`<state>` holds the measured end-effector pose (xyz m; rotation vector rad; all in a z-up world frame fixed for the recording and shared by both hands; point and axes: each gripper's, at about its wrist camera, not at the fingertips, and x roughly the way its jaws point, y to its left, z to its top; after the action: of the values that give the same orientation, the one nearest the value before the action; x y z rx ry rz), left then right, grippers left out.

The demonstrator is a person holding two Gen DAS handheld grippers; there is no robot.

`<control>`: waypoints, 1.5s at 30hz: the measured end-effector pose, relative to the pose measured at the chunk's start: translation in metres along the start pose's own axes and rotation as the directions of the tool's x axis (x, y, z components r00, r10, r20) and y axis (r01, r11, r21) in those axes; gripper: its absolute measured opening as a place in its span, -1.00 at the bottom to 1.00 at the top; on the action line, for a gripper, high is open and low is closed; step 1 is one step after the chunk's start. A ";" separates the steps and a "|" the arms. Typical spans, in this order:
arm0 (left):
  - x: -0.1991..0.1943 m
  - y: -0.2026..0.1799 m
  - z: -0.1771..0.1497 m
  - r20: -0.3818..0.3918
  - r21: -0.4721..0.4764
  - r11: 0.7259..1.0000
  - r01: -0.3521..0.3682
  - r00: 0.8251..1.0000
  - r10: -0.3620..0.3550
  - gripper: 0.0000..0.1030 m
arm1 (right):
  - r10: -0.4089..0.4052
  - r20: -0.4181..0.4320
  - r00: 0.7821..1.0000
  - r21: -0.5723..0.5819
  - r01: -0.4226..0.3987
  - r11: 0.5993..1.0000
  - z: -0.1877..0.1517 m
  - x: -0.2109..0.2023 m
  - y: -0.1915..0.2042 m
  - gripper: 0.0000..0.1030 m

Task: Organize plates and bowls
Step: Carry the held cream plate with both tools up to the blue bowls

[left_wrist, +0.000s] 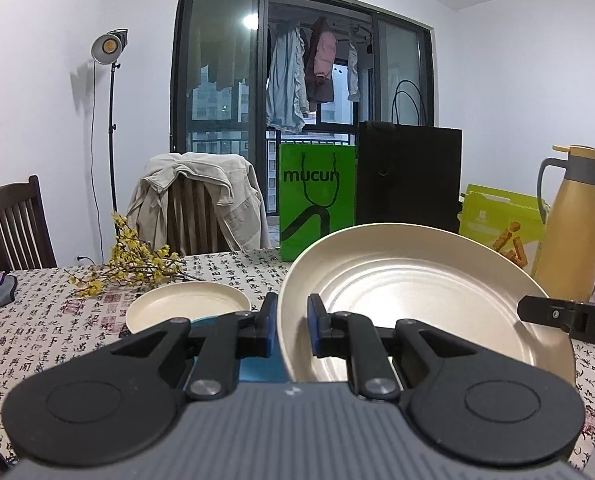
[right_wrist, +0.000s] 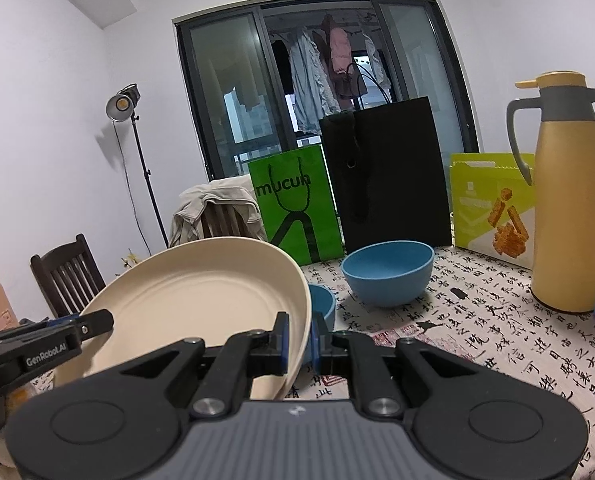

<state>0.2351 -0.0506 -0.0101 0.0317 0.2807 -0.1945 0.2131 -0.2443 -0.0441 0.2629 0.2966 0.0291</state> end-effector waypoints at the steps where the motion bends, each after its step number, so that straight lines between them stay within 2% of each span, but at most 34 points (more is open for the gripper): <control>1: 0.000 0.000 -0.001 -0.002 0.000 1.000 0.002 1.000 -0.002 -0.71 | -0.001 -0.003 1.000 0.003 0.001 1.000 -0.001 0.000 -0.001 -0.79; 45: 0.005 -0.013 -0.036 -0.101 0.019 0.999 0.049 0.994 -0.047 -0.71 | -0.031 -0.114 0.993 0.029 0.034 0.999 -0.032 0.004 -0.025 -0.79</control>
<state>0.2279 -0.0619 -0.0458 0.0558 0.3803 -0.2442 0.2070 -0.2599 -0.0813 0.2880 0.4151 0.0072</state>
